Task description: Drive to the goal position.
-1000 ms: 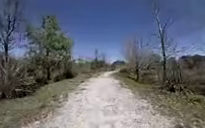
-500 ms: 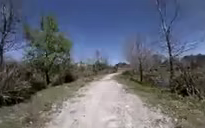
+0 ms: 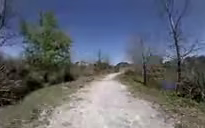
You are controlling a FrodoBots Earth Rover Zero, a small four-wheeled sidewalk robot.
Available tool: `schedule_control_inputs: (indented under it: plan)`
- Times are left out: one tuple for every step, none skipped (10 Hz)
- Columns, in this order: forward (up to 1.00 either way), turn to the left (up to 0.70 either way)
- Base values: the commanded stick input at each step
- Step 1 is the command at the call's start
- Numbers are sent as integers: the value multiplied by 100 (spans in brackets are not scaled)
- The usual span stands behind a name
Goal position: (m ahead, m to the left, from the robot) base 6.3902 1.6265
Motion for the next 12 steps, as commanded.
schedule_control_inputs:
  plan:
    - [70, -13]
    - [70, -31]
    - [70, -32]
    - [70, -3]
    - [70, 0]
    - [70, 0]
    - [70, 0]
    - [70, 0]
    - [70, 0]
    - [70, 0]
    - [70, 0]
    - [70, 0]
